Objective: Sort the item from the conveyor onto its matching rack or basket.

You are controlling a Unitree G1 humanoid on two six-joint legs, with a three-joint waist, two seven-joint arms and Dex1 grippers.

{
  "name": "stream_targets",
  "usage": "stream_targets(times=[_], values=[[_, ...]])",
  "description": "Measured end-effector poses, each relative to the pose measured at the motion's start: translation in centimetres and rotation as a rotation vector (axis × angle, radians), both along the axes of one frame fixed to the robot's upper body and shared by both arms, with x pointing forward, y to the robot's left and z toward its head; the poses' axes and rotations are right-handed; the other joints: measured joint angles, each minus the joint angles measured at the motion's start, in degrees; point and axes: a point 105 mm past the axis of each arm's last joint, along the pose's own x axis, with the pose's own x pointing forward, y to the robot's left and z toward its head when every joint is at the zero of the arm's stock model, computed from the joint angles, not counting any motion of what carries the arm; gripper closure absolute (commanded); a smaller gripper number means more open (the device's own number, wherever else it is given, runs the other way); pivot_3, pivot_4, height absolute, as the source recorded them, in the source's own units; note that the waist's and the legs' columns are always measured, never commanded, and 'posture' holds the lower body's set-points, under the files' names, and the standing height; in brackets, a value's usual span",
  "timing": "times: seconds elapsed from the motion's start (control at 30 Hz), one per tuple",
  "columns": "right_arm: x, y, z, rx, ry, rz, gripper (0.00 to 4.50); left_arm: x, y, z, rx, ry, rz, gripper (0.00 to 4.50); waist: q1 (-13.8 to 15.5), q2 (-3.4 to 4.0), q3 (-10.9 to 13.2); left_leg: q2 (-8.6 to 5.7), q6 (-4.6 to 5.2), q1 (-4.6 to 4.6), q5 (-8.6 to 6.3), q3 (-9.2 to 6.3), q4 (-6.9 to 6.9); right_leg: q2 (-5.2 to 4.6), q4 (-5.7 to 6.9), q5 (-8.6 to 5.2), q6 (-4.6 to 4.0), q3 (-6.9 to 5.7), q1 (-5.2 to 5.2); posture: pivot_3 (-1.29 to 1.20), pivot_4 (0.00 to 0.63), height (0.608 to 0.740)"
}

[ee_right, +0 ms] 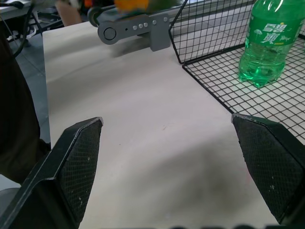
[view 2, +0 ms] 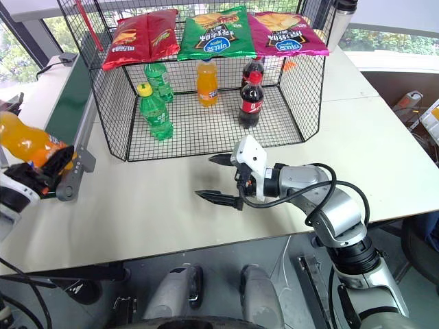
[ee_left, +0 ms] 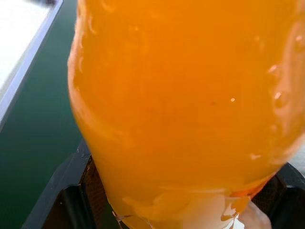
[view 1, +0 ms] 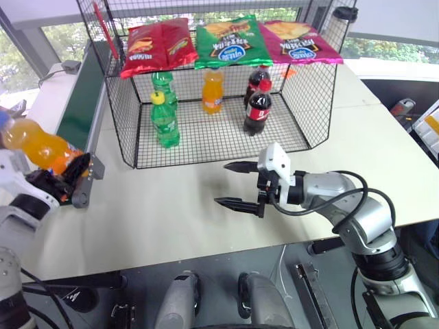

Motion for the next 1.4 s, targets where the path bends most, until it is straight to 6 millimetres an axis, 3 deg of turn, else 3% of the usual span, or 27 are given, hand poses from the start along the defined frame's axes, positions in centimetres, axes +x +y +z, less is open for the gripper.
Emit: stream_targets(times=[0.13, 0.23, 0.4, 0.57, 0.9, 1.4], values=[[0.0, 0.1, 0.1, 0.005, 0.003, -0.001, 0.0, 0.5, -2.2, 1.8, 0.052, -0.032, -0.135, 1.5, 0.2, 0.0, 0.0, -0.04, 0.01, 0.01, 0.01, 0.03, 0.01, 0.0, -0.01, 0.0, 0.0, 0.0, 0.03, 0.0, 0.15, 0.739], [0.2, 0.3, 0.6, 0.014, -0.011, 0.003, 0.0, 1.2, -6.0, 0.3, 0.061, 0.02, -0.304, 1.5, 0.3, 0.0, 0.0, -0.05, 0.01, 0.01, 0.01, 0.03, 0.04, 0.01, 0.0, 0.0, 0.01, 0.0, 0.06, 0.0, 0.15, 0.739], [1.1, 0.6, 1.4, 0.03, -0.018, -0.015, 0.0, 0.5, -15.0, -3.5, 0.111, 0.115, -0.684, 1.5, 0.1, 0.0, 0.0, -0.05, 0.01, 0.01, 0.01, 0.06, 0.04, 0.08, 0.0, 0.01, 0.02, 0.01, 0.06, 0.0, 0.15, 0.739], [1.5, 0.5, 1.8, 0.038, -0.014, -0.027, 0.0, 0.3, -19.1, -4.4, 0.231, 0.091, -0.891, 1.5, 0.2, 0.01, 0.0, 0.05, 0.01, 0.04, 0.04, 0.05, 0.03, 0.44, 0.1, 0.02, 0.04, -0.01, 0.05, 0.0, 0.15, 0.739], [1.6, 0.9, 2.0, 0.052, -0.015, -0.035, 0.0, 1.0, -21.8, -6.7, 0.361, 0.079, -1.072, 1.5, 0.3, 0.01, 0.0, 0.03, 0.03, 0.03, 0.05, 0.12, 0.16, 0.52, 0.12, 0.12, 0.25, -0.05, 0.07, 0.0, 0.15, 0.739], [1.8, 2.0, 3.4, 0.092, -0.031, -0.027, 0.0, 1.8, -24.6, -6.8, 0.396, 0.007, -1.15, 1.5, 0.2, 0.01, 0.0, 0.03, 0.04, 0.05, 0.06, 0.1, 0.26, 0.53, 0.23, 0.16, 0.32, -0.05, 0.11, 0.0, 0.15, 0.739]])
